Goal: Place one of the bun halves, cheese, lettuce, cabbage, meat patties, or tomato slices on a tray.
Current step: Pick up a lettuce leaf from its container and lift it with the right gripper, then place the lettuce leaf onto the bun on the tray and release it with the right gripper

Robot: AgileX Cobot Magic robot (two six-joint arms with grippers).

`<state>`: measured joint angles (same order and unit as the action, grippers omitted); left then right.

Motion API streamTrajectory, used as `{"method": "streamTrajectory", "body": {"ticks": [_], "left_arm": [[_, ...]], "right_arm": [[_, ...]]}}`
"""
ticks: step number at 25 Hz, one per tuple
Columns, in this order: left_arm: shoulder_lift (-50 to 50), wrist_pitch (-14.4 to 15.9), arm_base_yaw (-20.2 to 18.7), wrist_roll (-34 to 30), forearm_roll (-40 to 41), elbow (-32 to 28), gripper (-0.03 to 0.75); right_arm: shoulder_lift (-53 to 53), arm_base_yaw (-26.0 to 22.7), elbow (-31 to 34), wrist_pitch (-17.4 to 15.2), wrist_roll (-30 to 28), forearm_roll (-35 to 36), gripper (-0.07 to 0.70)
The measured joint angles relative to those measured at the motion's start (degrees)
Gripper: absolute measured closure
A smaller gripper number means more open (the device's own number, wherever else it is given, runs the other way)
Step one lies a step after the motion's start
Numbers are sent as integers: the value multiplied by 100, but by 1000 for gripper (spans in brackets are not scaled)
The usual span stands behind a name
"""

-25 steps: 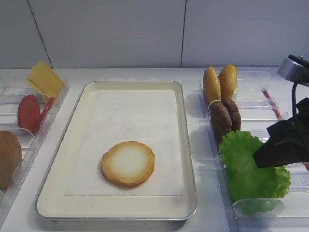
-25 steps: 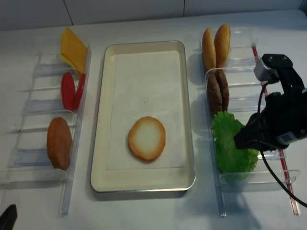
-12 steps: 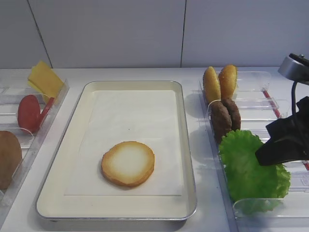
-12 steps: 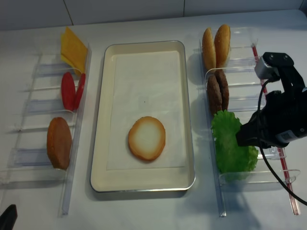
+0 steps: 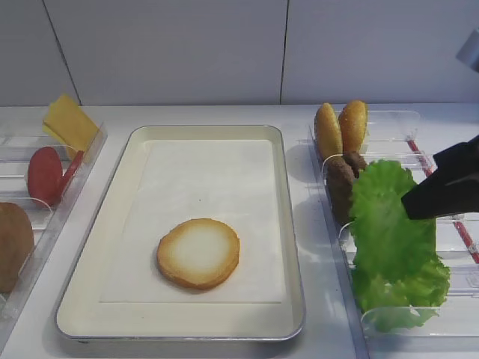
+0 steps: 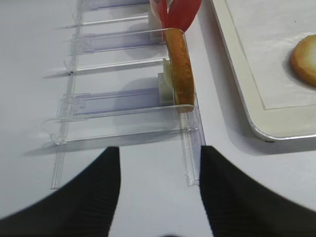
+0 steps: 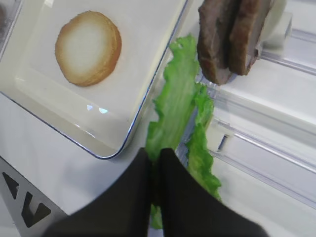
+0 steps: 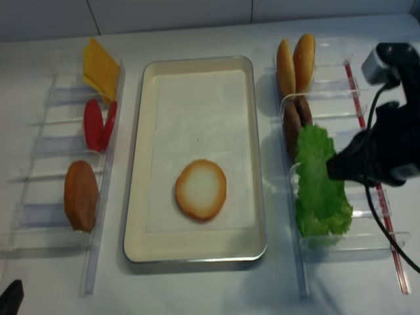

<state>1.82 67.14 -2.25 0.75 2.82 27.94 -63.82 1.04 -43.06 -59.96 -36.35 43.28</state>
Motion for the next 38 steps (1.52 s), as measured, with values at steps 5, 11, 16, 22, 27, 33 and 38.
{"method": "streamTrajectory", "body": {"ticks": [5,11,16,22,27,33,38], "left_arm": [[0,0,0,0,0,0,356],[0,0,0,0,0,0,356],[0,0,0,0,0,0,356],[0,0,0,0,0,0,356],[0,0,0,0,0,0,356],[0,0,0,0,0,0,356],[0,0,0,0,0,0,358]], "right_arm": [[260,0,-65,-105,231,21,571],[271,0,-65,-108,440,244,571],[271,0,-65,-108,450,475,572],[259,770,-65,339,611,538,572],[-124,1581,-341,727,849,551,572],[-1009,2423,-1177,997,1062,477,572],[-1810,3078,-1802,1155,1296,387,572]]}}
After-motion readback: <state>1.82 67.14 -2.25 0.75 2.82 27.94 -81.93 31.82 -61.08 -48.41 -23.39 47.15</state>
